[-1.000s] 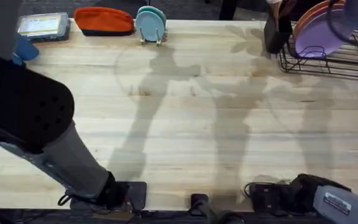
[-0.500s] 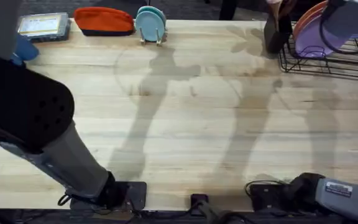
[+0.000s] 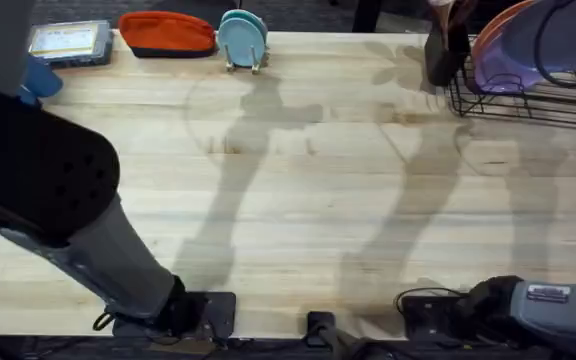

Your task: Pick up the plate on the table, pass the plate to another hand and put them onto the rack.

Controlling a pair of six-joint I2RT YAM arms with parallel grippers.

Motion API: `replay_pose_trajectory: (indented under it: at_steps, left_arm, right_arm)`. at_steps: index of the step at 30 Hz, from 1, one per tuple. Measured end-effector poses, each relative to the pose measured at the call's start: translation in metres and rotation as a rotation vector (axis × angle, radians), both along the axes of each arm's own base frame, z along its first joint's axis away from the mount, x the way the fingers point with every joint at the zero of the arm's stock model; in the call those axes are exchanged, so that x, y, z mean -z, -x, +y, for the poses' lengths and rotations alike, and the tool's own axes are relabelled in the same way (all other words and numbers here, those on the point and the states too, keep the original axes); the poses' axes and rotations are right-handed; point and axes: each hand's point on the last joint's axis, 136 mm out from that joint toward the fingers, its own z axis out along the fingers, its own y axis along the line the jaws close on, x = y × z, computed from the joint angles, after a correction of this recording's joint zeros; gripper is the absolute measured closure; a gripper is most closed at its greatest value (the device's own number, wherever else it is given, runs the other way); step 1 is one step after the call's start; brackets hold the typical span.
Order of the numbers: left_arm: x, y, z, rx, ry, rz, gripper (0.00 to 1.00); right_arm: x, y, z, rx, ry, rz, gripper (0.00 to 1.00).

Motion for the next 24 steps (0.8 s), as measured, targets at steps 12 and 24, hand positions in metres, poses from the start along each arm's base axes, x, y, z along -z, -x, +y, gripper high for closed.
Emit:
replay_pose_trajectory:
  at_steps: [12, 24]
  left_arm:
    - [0.0, 0.0, 0.0, 0.0, 0.0, 0.0, 0.006]
    - [0.0, 0.0, 0.0, 0.0, 0.0, 0.0, 0.007]
  right_arm:
    - [0.021, -0.018, 0.01, -0.128, 0.039, 0.021, 0.97]
    - [0.034, -0.005, 0.001, -0.177, 0.092, 0.089, 0.97]
